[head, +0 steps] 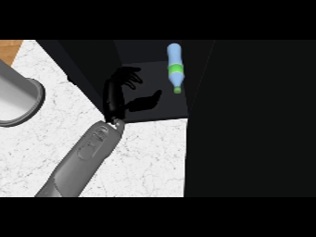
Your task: Pick up the bottled water, place it into the cabinet and close the cabinet
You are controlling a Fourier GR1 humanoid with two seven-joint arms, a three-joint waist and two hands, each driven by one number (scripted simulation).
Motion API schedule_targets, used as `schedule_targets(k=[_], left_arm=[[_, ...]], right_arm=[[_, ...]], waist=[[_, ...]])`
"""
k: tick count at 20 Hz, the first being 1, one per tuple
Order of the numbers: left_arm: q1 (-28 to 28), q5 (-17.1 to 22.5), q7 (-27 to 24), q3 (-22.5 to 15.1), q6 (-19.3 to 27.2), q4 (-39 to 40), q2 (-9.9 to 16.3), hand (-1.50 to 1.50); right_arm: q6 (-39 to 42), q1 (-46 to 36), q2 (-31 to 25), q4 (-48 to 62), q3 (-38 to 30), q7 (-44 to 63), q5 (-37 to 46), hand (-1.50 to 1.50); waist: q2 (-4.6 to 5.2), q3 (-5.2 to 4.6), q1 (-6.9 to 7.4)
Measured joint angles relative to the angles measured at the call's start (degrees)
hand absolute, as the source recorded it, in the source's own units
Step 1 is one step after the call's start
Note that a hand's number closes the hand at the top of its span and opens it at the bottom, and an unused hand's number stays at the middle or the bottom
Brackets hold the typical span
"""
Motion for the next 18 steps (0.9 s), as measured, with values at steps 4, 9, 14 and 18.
schedule_targets(k=[4, 9, 14, 18], left_arm=[[-7.9, 1.1, -1.4, 3.2, -4.3, 10.1, 0.5, -1.50], [-14.8, 2.2, -4.8, 7.2, -6.7, 21.0, -0.2, -1.50], [-17.2, 3.6, -9.3, 10.5, -8.2, 26.2, -1.9, -1.50], [-18.4, 6.0, -15.2, 14.1, -11.3, 28.1, -3.0, -1.50]], right_arm=[[0.2, 0.7, -0.1, 0.7, 0.6, -1.0, 0.9, -1.50], [0.0, 0.6, 0.0, 0.2, 0.3, -0.8, 0.5, -1.50], [0.0, 0.2, -0.1, 0.2, 0.3, -0.7, 0.4, -1.50], [0.2, 1.1, -0.4, 0.0, 0.2, -1.7, 0.8, -1.50]], waist=[[0.65, -0.24, -0.39], [0.96, -0.30, -0.39], [0.22, -0.01, 0.22], [-0.02, 0.01, 0.67]])
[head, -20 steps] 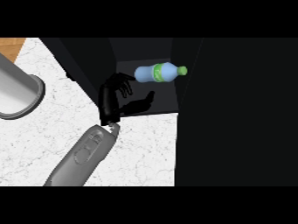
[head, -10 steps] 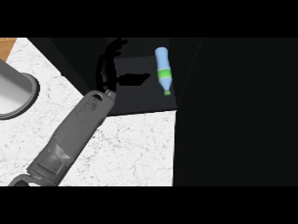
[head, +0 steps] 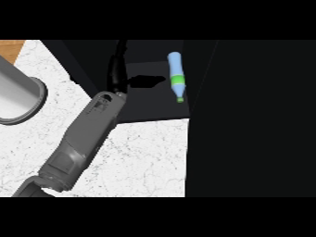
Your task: Pick up the bottled water, place it into the cabinet and close the cabinet
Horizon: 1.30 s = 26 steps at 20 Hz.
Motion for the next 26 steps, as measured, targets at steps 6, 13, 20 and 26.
schedule_targets(k=[6, 13, 20, 26], left_arm=[[-1.5, 5.2, -9.7, 6.0, -7.8, 1.0, -1.5, -1.50], [-2.2, 7.4, -15.6, 7.0, -16.4, 1.0, -2.5, -1.50], [1.8, 9.5, -16.7, 3.8, -21.2, -4.6, -2.1, -1.50], [8.4, 12.2, -12.1, -0.5, -24.2, -16.0, -2.4, -1.50]], right_arm=[[-0.3, 0.0, 0.0, 0.7, -0.7, -1.0, 0.4, -1.50], [-2.0, 2.0, 0.3, -1.7, 0.0, -0.3, 1.2, -1.50], [-2.5, 3.6, 0.0, -2.5, 0.4, -0.8, 1.6, -1.50], [-3.2, 6.3, 0.3, -3.2, 2.3, -2.2, 3.1, -1.50]], waist=[[0.03, -0.09, 0.80], [0.14, -0.12, 1.83], [-0.35, -0.09, 3.40], [-0.67, -0.17, 4.22]])
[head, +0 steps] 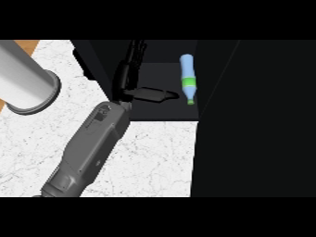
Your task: Pick up the bottled water, place it into the cabinet and close the cabinet
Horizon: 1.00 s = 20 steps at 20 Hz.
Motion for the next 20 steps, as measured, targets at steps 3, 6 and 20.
schedule_targets(k=[3, 6, 20], left_arm=[[4.7, 0.6, 2.3, -2.3, -0.3, -6.8, 0.0, -1.50], [10.0, 1.6, 5.3, -4.3, -0.3, -14.8, 0.0, -1.50], [42.9, 0.8, 17.4, -15.1, 3.9, -60.3, 5.9, -1.50]], right_arm=[[-0.5, 0.6, 0.0, -0.6, 0.8, 0.1, 0.6, -1.50], [-1.1, 0.4, 0.1, -0.9, 1.0, 0.7, 0.7, -1.50], [-0.1, 1.1, -3.4, -4.1, 1.8, 1.6, 2.1, -1.50]], waist=[[-0.20, 0.05, 0.46], [-0.34, 0.07, 1.04], [-0.22, -0.12, 0.80]])
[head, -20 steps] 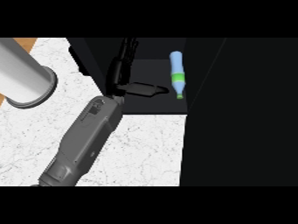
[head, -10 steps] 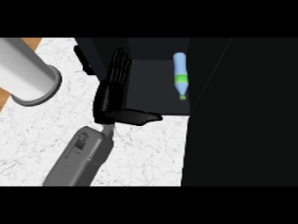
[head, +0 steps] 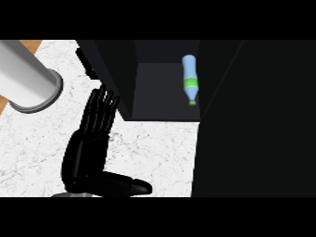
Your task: Pick up the bottled water, place it into the cabinet and close the cabinet
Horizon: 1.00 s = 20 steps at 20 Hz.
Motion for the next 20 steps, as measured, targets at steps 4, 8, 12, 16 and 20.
schedule_targets(k=[4, 8, 12, 16, 20], left_arm=[[7.5, -0.6, 0.9, -3.2, -0.2, -9.1, 2.2, -1.50], [14.8, 0.4, -0.1, -2.5, -1.1, -16.6, 5.3, -1.50], [21.1, 1.5, -2.5, -0.5, -2.6, -20.8, 7.8, -1.50], [28.4, 5.1, -5.2, 3.7, -6.3, -25.0, 11.1, -1.50], [34.1, 10.0, -7.1, 8.8, -10.7, -27.7, 14.1, -1.50]], right_arm=[[2.3, -0.5, -3.3, -0.9, 1.3, 2.0, 1.7, 1.50], [4.3, -0.8, -6.1, -1.9, 3.8, 3.2, 4.7, 1.50], [5.2, -2.3, -7.5, -5.5, 7.0, 4.2, 7.3, 1.50], [6.0, -3.5, -9.3, -7.3, 8.1, 5.7, 10.5, 1.50], [6.6, -4.9, -10.1, -8.3, 8.8, 6.1, 14.0, 1.50]], waist=[[0.03, -0.01, 0.04], [0.14, -0.03, 0.21], [0.06, -0.27, 0.31], [-0.03, -0.35, 0.58], [-0.14, -0.40, 0.68]])
